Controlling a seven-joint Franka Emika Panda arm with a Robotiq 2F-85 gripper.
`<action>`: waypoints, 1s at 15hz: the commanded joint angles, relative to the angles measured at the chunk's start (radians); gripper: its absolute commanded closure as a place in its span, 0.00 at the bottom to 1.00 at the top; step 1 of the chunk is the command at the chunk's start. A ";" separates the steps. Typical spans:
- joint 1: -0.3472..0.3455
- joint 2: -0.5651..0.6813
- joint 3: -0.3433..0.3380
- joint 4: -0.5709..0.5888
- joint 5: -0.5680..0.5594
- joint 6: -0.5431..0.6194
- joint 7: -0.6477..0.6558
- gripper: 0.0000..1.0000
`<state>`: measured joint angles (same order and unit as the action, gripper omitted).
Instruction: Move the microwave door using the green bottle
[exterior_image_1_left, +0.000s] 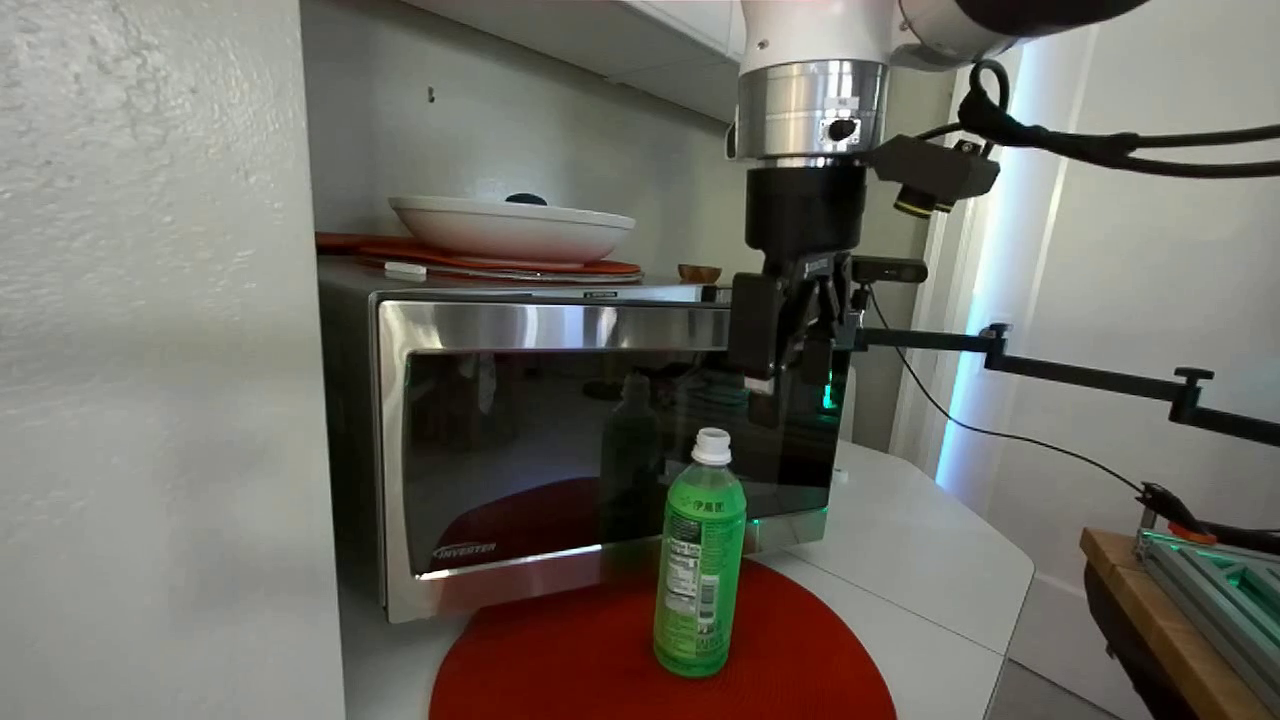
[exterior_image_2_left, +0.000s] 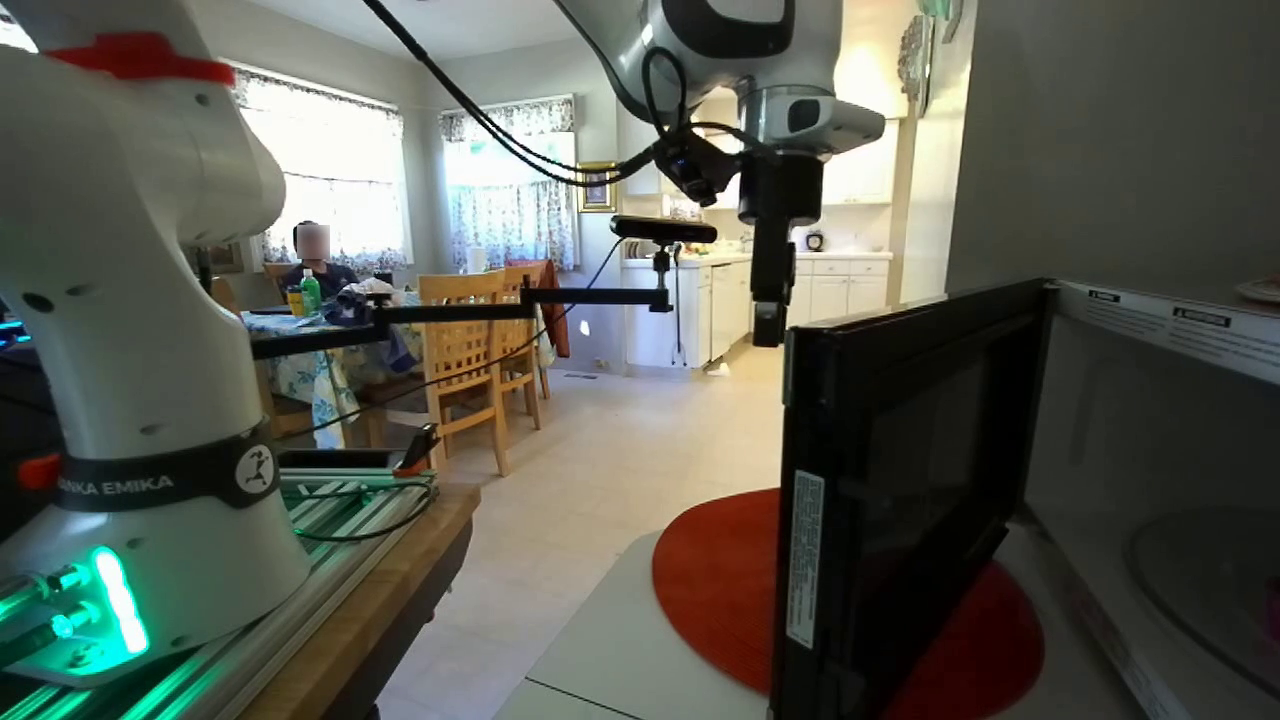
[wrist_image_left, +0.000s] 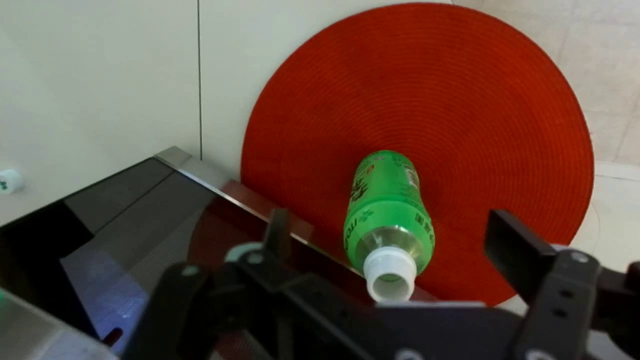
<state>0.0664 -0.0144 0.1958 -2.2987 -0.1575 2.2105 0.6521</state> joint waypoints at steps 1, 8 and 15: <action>0.024 0.040 -0.024 0.034 -0.042 0.016 0.135 0.00; 0.037 0.089 -0.058 0.036 -0.064 0.094 0.274 0.00; 0.047 0.112 -0.086 0.032 -0.092 0.162 0.333 0.00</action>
<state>0.0929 0.0794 0.1335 -2.2788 -0.2111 2.3568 0.9372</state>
